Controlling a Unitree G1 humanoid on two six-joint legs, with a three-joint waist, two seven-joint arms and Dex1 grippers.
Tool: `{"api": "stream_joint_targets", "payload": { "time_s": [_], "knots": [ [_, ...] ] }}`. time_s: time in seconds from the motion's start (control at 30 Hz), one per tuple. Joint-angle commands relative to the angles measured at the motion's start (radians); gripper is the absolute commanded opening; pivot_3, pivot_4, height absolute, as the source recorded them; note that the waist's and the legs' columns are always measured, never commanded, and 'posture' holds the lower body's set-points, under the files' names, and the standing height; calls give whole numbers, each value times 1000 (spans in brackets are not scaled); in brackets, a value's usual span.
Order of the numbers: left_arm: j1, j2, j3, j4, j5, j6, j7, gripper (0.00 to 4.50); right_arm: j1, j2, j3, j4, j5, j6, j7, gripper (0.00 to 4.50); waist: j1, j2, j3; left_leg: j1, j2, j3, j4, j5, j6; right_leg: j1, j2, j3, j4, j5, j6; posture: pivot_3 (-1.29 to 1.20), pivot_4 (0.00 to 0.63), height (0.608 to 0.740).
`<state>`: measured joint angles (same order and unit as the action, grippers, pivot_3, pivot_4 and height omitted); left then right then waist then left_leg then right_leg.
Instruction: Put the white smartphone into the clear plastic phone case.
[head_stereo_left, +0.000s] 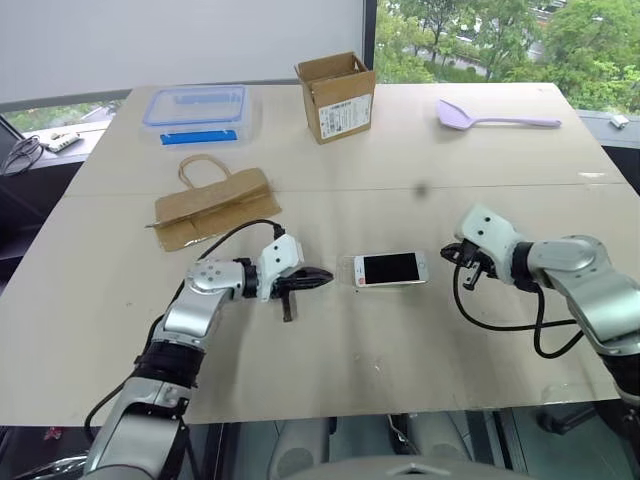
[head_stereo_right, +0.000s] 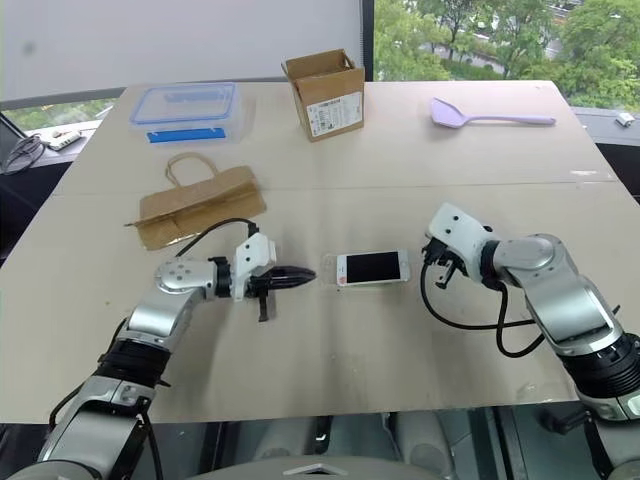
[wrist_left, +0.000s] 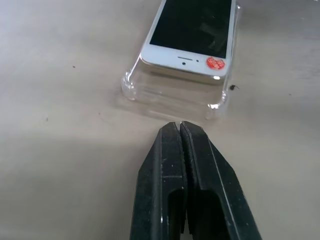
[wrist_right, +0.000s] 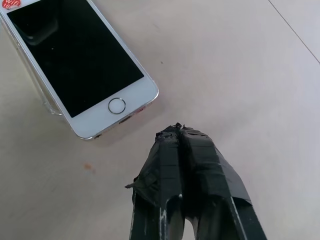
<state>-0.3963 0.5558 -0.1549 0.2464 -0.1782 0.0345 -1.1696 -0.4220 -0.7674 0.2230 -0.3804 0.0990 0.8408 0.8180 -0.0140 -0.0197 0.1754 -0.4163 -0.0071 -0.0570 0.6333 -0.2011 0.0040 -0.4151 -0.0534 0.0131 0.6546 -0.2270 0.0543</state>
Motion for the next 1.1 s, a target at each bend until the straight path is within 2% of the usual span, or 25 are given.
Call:
{"api": "stream_joint_targets", "payload": {
  "time_s": [0.03, 0.53, 1.1],
  "knots": [
    [-7, -7, -9, -15, 14, -6, 18, 75, -27, -8, 37, 0, -18, -45, 16, 0, 0, 0, 0, 0, 0, 0, 0, 0, 0, 0, 0, 0, 0, 0, 0, 0, 150, 740],
    [-13, -24, -13, 38, 27, -54, 14, 75, -73, 34, 121, -22, 3, -70, 82, 0, 3, 0, 0, 0, 0, -2, 1, 0, 0, 1, 0, -1, 0, 0, -1, 0, 150, 740],
    [-12, -39, -16, 83, 28, -106, -8, 75, -68, 137, 176, 12, 6, -103, 101, 0, -2, 0, 0, 3, 0, -2, 1, 0, 0, 2, 1, -1, 3, -1, -1, 0, 150, 740]
  ]
}}
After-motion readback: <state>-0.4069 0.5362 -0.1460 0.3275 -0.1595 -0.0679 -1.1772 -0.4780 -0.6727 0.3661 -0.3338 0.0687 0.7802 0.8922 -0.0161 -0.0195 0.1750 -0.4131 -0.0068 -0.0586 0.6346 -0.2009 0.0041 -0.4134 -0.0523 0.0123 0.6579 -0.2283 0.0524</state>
